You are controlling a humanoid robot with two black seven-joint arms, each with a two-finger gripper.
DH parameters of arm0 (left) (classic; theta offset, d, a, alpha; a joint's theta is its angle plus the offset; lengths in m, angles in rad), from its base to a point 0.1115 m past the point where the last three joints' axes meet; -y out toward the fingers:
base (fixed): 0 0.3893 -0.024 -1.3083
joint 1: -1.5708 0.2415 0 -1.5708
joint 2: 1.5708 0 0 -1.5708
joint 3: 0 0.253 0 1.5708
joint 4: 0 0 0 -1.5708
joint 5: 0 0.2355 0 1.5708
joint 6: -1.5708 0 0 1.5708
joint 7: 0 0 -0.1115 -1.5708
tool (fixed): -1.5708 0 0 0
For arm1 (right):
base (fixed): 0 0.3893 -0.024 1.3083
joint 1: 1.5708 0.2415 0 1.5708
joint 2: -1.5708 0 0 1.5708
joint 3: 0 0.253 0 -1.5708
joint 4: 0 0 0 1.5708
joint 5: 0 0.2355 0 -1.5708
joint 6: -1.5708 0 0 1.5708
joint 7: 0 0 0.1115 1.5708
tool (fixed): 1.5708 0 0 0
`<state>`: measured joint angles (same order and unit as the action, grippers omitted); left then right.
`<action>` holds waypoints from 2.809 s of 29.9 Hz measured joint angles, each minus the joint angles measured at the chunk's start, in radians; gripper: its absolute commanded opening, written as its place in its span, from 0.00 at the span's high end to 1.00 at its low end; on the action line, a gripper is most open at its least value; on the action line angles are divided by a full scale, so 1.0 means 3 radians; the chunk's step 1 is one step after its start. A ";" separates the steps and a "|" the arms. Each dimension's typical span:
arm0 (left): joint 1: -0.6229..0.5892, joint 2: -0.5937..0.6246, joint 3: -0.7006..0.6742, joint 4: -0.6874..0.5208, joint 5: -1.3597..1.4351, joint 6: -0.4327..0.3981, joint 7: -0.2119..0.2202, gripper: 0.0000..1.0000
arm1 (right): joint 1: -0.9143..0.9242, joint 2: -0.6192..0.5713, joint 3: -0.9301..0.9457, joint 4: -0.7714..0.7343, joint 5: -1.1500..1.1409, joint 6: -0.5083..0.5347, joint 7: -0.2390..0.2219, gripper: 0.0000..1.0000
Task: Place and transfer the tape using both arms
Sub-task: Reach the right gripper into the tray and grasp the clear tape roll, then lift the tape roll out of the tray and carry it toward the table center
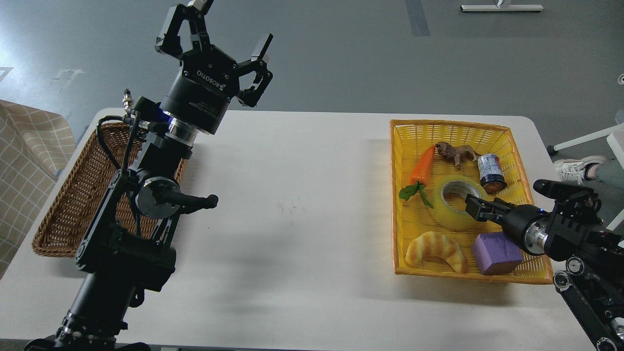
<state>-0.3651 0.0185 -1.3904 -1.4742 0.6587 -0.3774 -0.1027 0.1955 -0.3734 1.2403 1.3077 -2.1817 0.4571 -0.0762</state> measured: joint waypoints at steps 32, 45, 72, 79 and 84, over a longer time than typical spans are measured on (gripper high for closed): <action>0.0000 -0.0026 -0.0013 0.0000 -0.0008 0.0077 -0.0006 0.02 | 0.0032 -0.0369 0.0052 0.0026 -0.0001 0.0035 -0.0003 0.91; 0.0000 -0.0026 -0.0013 0.0000 -0.0008 0.0077 -0.0006 0.02 | 0.0458 -0.0603 0.0156 0.0263 0.0000 0.0104 -0.0006 0.91; 0.0015 -0.0013 -0.0024 0.0000 -0.0006 0.0079 -0.0006 0.02 | 0.1690 0.0771 -0.1310 0.0228 0.0215 0.0105 -0.0062 0.90; 0.0034 -0.0015 -0.0027 0.0000 -0.0007 0.0082 -0.0006 0.02 | 0.1435 0.1044 -0.1518 0.0221 0.0009 0.0105 -0.0064 0.91; 0.0051 -0.0012 -0.0030 0.0000 -0.0013 0.0082 -0.0006 0.02 | 0.1239 0.1190 -0.1554 0.0199 0.0001 0.0105 -0.0064 0.91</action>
<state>-0.3498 0.0149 -1.3995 -1.4742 0.6547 -0.3528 -0.1044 0.5670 -0.0163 0.7740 1.3674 -2.1815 0.4886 -0.0952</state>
